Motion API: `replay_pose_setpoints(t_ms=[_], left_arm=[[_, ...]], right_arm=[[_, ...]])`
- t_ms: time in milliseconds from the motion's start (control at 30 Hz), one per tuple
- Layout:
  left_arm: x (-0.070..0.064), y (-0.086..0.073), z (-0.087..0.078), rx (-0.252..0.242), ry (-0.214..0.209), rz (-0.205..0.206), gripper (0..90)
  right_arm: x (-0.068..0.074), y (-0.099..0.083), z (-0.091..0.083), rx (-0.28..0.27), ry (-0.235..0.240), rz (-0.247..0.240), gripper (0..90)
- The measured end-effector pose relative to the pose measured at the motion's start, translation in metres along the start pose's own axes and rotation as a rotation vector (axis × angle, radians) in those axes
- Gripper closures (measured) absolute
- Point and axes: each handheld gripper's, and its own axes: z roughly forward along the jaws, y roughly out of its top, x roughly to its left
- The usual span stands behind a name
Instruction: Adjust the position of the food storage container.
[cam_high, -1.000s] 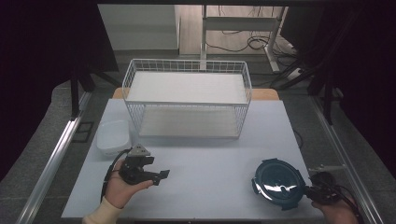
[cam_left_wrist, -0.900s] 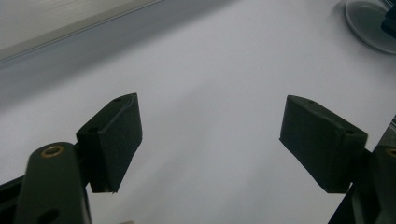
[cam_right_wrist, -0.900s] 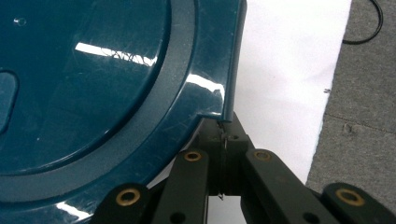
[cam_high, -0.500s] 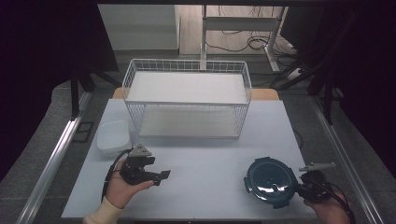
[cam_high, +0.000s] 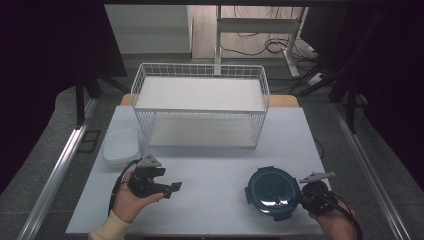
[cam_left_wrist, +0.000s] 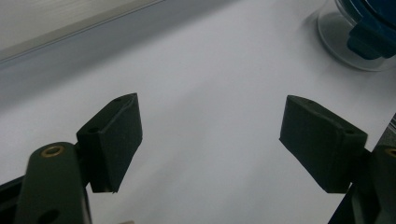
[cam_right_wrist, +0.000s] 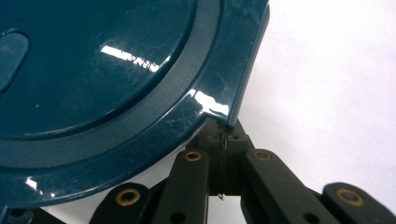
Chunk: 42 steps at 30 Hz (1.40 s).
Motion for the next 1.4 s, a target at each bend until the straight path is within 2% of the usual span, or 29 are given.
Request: replay_pose_setpoints(t_ms=[167, 467, 533, 1000, 1167, 1400], left_arm=[[-0.001, 0.000, 0.001, 0.001, -0.002, 0.004, 20.2], [0.000, 0.000, 0.001, 0.001, -0.002, 0.003, 20.2], [0.000, 0.000, 0.001, 0.002, -0.001, 0.002, 20.2], [0.000, -0.001, 0.006, 0.015, -0.007, 0.004, 20.2], [0.000, -0.001, 0.005, 0.014, -0.006, 0.004, 20.2], [0.000, 0.000, 0.005, 0.014, -0.008, 0.004, 20.2]], right_arm=[[0.013, 0.007, 0.006, 0.006, 0.022, -0.036, 89.6], [0.031, 0.016, 0.008, 0.010, 0.008, -0.089, 89.6], [0.038, 0.019, 0.010, 0.014, 0.018, -0.113, 89.6], [0.069, 0.039, 0.025, 0.006, 0.046, -0.185, 89.6], [0.080, 0.046, 0.029, -0.014, 0.028, -0.205, 89.6], [0.096, 0.057, 0.036, -0.026, 0.059, -0.231, 89.6]])
